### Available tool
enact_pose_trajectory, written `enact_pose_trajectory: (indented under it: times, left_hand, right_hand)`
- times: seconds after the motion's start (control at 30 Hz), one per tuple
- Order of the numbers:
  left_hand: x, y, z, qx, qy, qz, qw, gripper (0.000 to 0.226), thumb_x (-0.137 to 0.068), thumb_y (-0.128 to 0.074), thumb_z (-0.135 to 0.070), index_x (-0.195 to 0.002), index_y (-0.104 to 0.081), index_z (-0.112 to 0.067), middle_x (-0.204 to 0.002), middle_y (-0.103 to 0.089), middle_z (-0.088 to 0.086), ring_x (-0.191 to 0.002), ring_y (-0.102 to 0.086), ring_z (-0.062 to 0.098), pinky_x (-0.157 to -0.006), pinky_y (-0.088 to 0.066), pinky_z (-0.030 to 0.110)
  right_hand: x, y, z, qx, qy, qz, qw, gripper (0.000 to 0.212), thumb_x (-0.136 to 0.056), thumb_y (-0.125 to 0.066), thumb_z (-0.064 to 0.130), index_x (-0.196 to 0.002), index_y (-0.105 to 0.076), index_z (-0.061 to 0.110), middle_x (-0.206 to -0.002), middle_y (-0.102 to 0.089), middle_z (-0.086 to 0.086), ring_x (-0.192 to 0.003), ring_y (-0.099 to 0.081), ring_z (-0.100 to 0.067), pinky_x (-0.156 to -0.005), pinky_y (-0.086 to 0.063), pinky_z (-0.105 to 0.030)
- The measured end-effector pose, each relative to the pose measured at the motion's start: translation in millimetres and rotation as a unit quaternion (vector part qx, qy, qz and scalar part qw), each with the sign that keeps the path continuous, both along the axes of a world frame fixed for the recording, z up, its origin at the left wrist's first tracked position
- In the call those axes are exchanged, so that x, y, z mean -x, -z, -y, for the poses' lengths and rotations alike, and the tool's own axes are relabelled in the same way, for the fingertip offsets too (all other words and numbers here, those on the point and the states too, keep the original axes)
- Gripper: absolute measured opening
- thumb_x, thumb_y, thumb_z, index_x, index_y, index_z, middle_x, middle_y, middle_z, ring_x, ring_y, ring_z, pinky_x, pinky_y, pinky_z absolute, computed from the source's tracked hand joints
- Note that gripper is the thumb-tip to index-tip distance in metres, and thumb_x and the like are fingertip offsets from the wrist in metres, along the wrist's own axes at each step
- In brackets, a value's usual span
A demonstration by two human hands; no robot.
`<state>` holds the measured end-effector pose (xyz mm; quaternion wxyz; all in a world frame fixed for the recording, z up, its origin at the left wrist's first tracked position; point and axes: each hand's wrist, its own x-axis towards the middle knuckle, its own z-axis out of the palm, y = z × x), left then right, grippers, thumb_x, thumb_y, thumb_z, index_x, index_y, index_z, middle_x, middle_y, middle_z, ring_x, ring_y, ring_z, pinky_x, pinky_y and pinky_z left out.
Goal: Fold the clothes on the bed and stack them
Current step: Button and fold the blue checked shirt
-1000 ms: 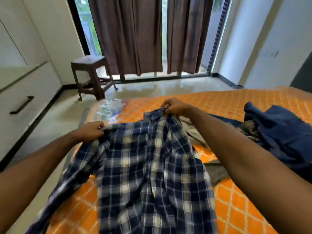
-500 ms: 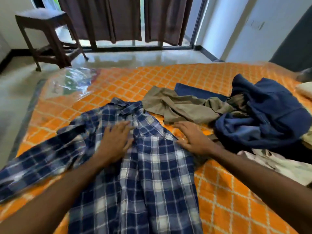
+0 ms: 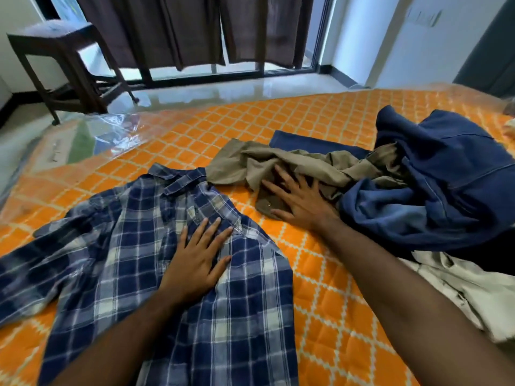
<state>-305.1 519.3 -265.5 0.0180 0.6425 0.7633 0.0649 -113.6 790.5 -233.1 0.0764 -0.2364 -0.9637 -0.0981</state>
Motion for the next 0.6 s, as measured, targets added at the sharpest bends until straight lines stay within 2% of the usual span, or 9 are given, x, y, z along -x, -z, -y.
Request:
enact_pose_trajectory:
  times: [0.07,0.13,0.2,0.27,0.33,0.4,0.47,0.53,0.6]
  left_hand:
    - [3.2,-6.2,-7.6,0.001,-0.008,0.004,1.0,0.059,-0.099,-0.019,-0.065,-0.153,-0.023,-0.043,-0.161,-0.023,-0.014,-0.15,-0.019,0.015,-0.12,-0.017,0.047]
    - [9.2,-22.0,-33.2,-0.03,0.001,-0.02,0.999,0.052,-0.096,-0.022,-0.065,-0.134,-0.045,-0.037,-0.132,-0.052,-0.011,-0.122,-0.046,0.016,-0.1,-0.034,0.039]
    - [13.5,-34.5,-66.2,-0.04,0.013,-0.061,0.997,0.05,-0.095,-0.022,-0.062,-0.12,-0.049,-0.029,-0.118,-0.056,-0.006,-0.105,-0.05,0.019,-0.091,-0.037,0.04]
    - [14.8,-26.8,-83.3,-0.03,0.001,-0.061,0.998,0.055,-0.097,-0.019,-0.059,-0.131,-0.047,-0.025,-0.136,-0.051,-0.002,-0.123,-0.047,0.021,-0.101,-0.035,0.044]
    - [14.3,-6.5,-83.1,-0.041,-0.033,-0.008,0.999,0.062,-0.099,-0.019,-0.058,-0.15,-0.034,-0.027,-0.159,-0.031,-0.004,-0.147,-0.029,0.021,-0.112,-0.029,0.051]
    - [17.0,5.0,-84.4,-0.032,-0.047,0.03,0.998,0.067,-0.098,-0.016,-0.063,-0.157,-0.018,-0.033,-0.167,-0.01,-0.009,-0.154,-0.006,0.015,-0.118,-0.017,0.055]
    - [22.7,4.4,-88.1,-0.024,-0.043,0.035,0.998,0.07,-0.095,-0.009,-0.067,-0.159,-0.008,-0.037,-0.168,0.002,-0.011,-0.154,0.005,0.013,-0.12,-0.009,0.055]
    - [24.7,4.1,-91.9,-0.017,-0.04,0.029,0.999,0.071,-0.094,-0.006,-0.068,-0.159,-0.004,-0.038,-0.167,0.007,-0.012,-0.154,0.009,0.013,-0.121,-0.006,0.055]
    - [26.5,7.2,-95.7,-0.016,-0.041,0.03,0.999,0.071,-0.094,-0.005,-0.069,-0.159,-0.002,-0.039,-0.167,0.008,-0.013,-0.154,0.01,0.013,-0.122,-0.004,0.055]
  right_hand:
    - [13.4,-6.1,-17.5,-0.071,-0.059,-0.018,0.996,0.078,-0.094,-0.039,0.073,-0.16,-0.015,0.04,-0.17,-0.005,-0.004,-0.155,-0.009,-0.035,-0.1,-0.033,-0.062]
    - [27.6,-10.7,-28.6,-0.081,-0.067,-0.023,0.994,0.086,-0.089,-0.047,0.074,-0.16,-0.012,0.04,-0.17,-0.002,-0.007,-0.155,-0.004,-0.037,-0.101,-0.033,-0.067]
    - [38.6,-12.0,-39.0,-0.032,-0.056,0.003,0.998,0.088,-0.088,-0.049,0.074,-0.158,-0.002,0.048,-0.17,0.0,-0.009,-0.152,-0.009,-0.043,-0.103,-0.036,-0.07]
    - [43.4,-8.1,-46.1,0.009,-0.069,0.038,0.997,0.077,-0.094,-0.041,0.07,-0.155,0.002,0.054,-0.166,-0.013,-0.016,-0.139,-0.036,-0.048,-0.098,-0.048,-0.06]
    - [44.4,-6.7,-45.1,-0.01,-0.107,0.063,0.992,0.065,-0.1,-0.036,0.062,-0.155,-0.002,0.054,-0.15,-0.037,-0.021,-0.114,-0.055,-0.042,-0.082,-0.056,-0.051]
    - [41.9,-9.9,-45.8,-0.024,-0.17,0.09,0.981,0.058,-0.103,-0.036,0.047,-0.156,-0.012,0.05,-0.129,-0.049,-0.017,-0.086,-0.06,-0.032,-0.059,-0.053,-0.041]
    - [36.7,-8.3,-61.3,-0.061,-0.206,0.098,0.972,0.054,-0.103,-0.042,0.032,-0.153,-0.027,0.042,-0.118,-0.05,-0.014,-0.072,-0.056,-0.027,-0.047,-0.047,-0.036]
    - [20.2,-10.7,-91.9,-0.133,-0.118,0.059,0.982,0.04,-0.098,-0.052,0.019,-0.138,-0.054,0.025,-0.115,-0.053,-0.016,-0.081,-0.061,-0.033,-0.05,-0.049,-0.039]
    - [-7.3,-30.3,-119.7,-0.142,0.119,0.036,0.982,0.031,-0.1,-0.05,0.015,-0.129,-0.06,0.012,-0.128,-0.055,-0.018,-0.11,-0.058,-0.041,-0.079,-0.053,-0.045]
